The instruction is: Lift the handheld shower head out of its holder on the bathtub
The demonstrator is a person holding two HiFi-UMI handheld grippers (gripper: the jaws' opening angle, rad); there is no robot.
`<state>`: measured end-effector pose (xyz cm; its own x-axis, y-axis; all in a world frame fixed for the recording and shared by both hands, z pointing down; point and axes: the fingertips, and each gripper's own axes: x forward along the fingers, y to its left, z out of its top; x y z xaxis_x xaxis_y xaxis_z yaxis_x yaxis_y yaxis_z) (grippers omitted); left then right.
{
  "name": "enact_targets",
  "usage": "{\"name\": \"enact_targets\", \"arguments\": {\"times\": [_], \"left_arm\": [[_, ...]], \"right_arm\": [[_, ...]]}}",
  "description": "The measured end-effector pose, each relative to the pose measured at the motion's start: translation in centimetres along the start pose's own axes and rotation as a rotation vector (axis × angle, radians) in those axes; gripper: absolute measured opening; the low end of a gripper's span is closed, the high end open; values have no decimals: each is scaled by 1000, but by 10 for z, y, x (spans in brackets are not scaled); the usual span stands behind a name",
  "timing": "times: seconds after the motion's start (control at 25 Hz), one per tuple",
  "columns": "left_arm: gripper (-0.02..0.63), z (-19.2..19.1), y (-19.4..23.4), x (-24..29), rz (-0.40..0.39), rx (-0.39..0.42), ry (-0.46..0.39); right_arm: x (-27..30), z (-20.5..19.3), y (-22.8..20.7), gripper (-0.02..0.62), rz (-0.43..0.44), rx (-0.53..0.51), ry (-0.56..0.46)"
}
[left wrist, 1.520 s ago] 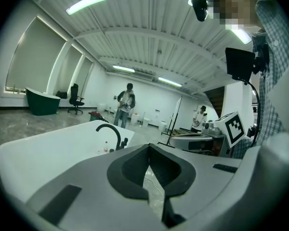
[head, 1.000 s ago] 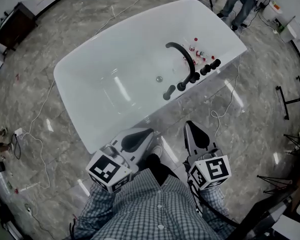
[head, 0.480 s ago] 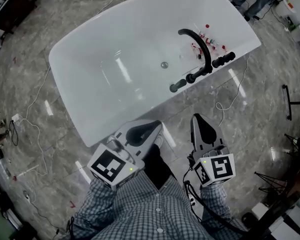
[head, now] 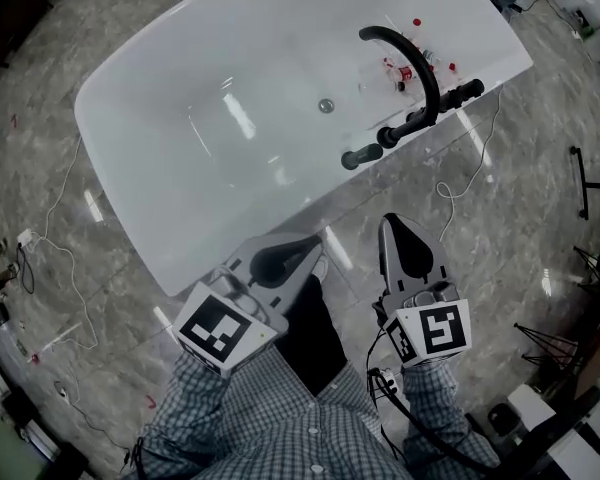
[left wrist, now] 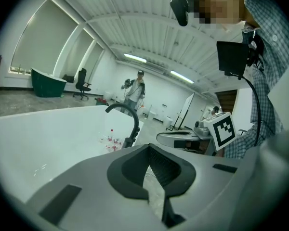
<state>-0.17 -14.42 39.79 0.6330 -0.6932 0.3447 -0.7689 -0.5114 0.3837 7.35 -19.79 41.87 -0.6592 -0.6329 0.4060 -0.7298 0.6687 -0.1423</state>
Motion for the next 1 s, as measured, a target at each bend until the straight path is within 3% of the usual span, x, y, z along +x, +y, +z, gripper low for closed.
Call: {"name": "enact_targets", "arguments": {"times": [0.24, 0.56, 1.0], "left_arm": [[-2, -20, 29, 20, -8, 17, 10], [-1, -50, 61, 43, -16, -26, 18], [-2, -94, 96, 69, -11, -28, 92]], "right_arm": [[29, -29, -8, 18, -7, -2, 18], [59, -60, -22, 18, -25, 13, 37], [106, -119, -44, 20, -44, 59, 103]]}}
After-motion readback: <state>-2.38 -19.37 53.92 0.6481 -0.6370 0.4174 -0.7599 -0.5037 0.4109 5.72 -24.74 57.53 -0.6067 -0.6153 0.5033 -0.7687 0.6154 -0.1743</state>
